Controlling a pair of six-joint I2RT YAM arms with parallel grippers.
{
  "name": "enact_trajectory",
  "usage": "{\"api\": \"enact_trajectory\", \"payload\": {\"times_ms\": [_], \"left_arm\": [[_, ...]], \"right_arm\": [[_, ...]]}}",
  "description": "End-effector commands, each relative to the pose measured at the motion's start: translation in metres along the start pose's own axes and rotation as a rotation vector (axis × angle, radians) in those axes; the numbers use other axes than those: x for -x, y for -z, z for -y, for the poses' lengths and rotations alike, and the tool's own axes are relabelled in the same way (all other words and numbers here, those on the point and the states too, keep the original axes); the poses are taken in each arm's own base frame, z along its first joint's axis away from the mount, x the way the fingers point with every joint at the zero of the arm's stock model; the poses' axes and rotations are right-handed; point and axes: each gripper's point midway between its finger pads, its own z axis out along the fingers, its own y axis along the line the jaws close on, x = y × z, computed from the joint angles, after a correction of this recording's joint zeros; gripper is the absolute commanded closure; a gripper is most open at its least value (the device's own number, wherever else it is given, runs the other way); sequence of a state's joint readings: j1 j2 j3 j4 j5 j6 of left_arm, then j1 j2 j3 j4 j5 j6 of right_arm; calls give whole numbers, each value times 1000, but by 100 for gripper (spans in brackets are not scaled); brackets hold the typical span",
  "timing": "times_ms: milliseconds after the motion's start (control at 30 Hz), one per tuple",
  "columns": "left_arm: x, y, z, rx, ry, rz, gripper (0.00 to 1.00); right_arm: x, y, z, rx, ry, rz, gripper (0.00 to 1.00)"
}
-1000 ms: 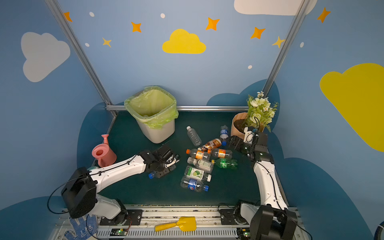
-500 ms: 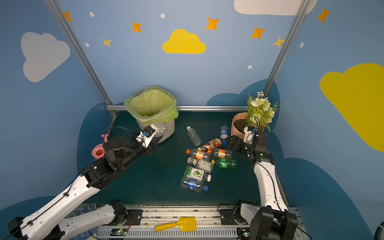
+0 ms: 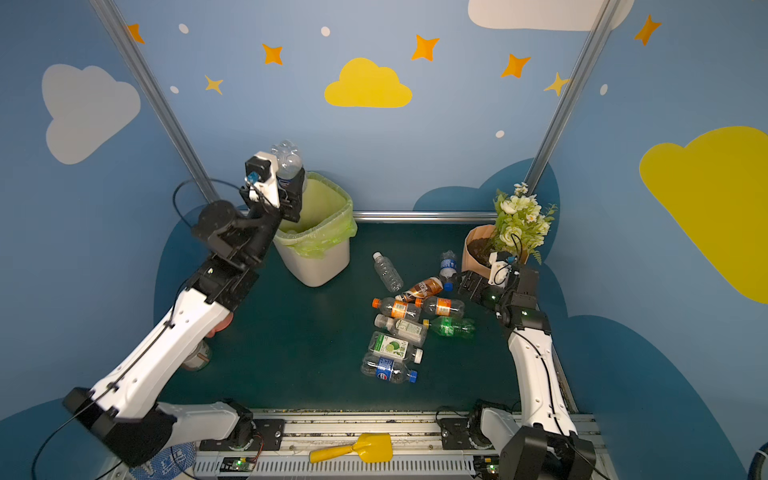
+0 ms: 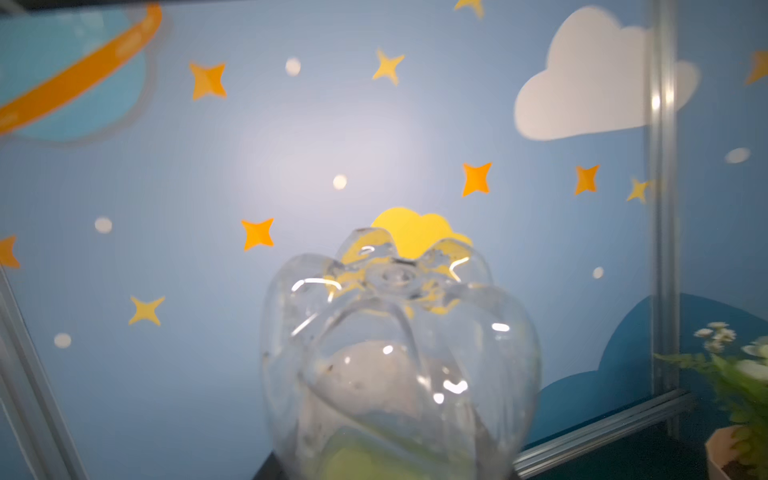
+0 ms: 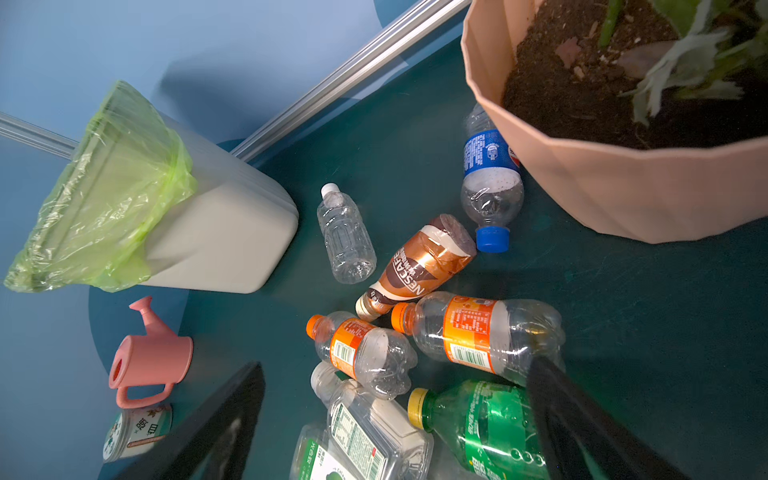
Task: Throw the plastic bottles in the bin
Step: 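Lift the blue-label bottle and carry it over the bin, then open the left gripper to drop the bottle into the bin, then lower the right gripper onto the blue-label bottle by the pot while the left gripper withdraws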
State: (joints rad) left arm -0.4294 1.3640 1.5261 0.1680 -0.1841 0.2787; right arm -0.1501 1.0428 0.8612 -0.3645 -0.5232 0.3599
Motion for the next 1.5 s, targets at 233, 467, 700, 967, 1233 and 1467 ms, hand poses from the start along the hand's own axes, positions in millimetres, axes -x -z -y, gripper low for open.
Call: {"api": "enact_trajectory", "payload": {"times_ms": [233, 467, 700, 967, 1233, 1467], "left_arm": [[-56, -22, -20, 9, 263, -303, 0], [26, 28, 10, -92, 205, -25, 0], [7, 65, 24, -102, 167, -40, 0], [-41, 99, 19, -80, 225, -126, 0], [-94, 124, 9, -9, 309, -220, 0], [-140, 147, 1, 53, 345, -312, 0]], "right_arm": [[13, 12, -25, 35, 52, 12, 4], [15, 5, -29, -4, 93, 9, 4], [18, -13, -34, -69, 135, -12, 4], [17, -57, -32, -174, 185, -86, 5], [16, -119, -14, -360, 298, -239, 5], [15, -162, 12, -463, 318, -340, 7]]}}
